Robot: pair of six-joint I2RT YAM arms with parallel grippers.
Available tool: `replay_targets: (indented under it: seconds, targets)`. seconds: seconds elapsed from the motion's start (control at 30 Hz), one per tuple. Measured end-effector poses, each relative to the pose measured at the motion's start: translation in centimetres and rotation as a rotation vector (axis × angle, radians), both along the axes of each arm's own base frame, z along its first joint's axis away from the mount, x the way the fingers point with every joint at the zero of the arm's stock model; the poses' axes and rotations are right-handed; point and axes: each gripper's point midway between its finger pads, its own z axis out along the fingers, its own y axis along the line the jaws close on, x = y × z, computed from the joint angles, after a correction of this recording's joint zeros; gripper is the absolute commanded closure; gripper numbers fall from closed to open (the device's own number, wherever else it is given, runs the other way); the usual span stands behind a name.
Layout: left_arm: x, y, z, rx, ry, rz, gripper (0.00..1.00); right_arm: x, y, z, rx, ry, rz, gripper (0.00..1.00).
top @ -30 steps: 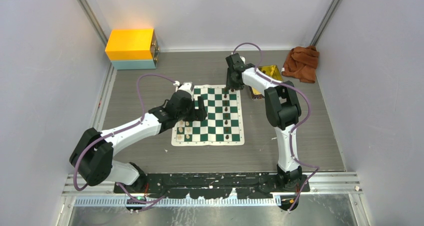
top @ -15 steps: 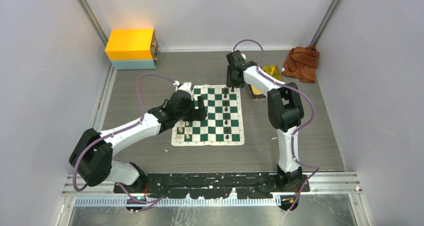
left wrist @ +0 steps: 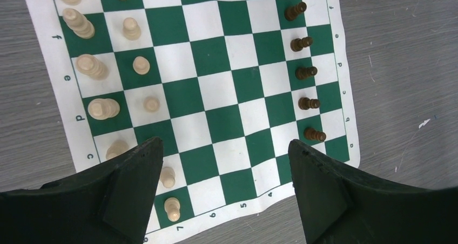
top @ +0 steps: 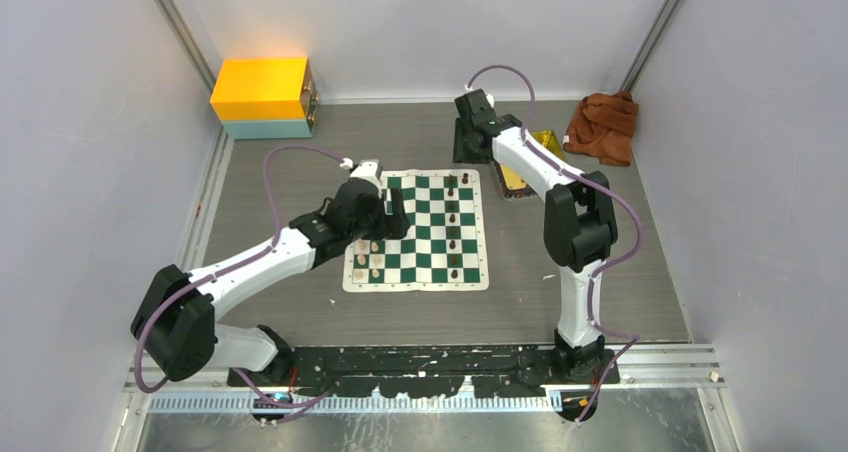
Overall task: Set up the chess pieces on the board
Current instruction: Place the chess piece on the chessboard, then pick up the chess piece from the storage box.
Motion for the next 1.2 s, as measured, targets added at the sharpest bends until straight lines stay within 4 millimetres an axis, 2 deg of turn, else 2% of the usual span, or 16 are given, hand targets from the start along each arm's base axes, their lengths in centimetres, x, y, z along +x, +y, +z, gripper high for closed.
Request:
replay_targets:
  seconds: [0.23, 0.37, 0.47, 0.57, 0.73, 0.8, 0.93, 1.2]
  targets:
    - [0.9, 0.8, 2.3, 0.013, -0.06, 0.033, 0.13, 0.4, -0.5, 3.4, 0.014, -0.069, -0.014, 0.57]
    - [1.5, 0.9, 3.4, 0.011, -0.084, 0.049, 0.13, 0.8, -1.6, 4.9, 0.027, -0.1, -0.043, 0.57]
    - [1.6, 1.0, 3.6, 0.014, -0.091, 0.056, 0.13, 1.4, -3.2, 5.6, 0.036, -0.117, -0.087, 0.57]
    - [1.6, 1.2, 3.5, 0.02, -0.089, 0.059, 0.13, 2.4, -6.0, 5.9, 0.043, -0.131, -0.161, 0.57]
    - [1.6, 1.3, 3.4, 0.025, -0.085, 0.062, 0.13, 3.4, -10.5, 5.7, 0.041, -0.132, -0.268, 0.57]
    - [1.6, 1.4, 3.5, 0.025, -0.087, 0.063, 0.13, 3.6, -11.6, 5.6, 0.038, -0.131, -0.296, 0.57]
    - [1.6, 1.5, 3.8, 0.022, -0.092, 0.065, 0.13, 3.8, -12.1, 4.7, 0.032, -0.114, -0.31, 0.57]
    - [1.8, 1.7, 3.8, 0.024, -0.095, 0.069, 0.13, 4.0, -12.6, 0.7, 0.008, -0.037, -0.321, 0.57]
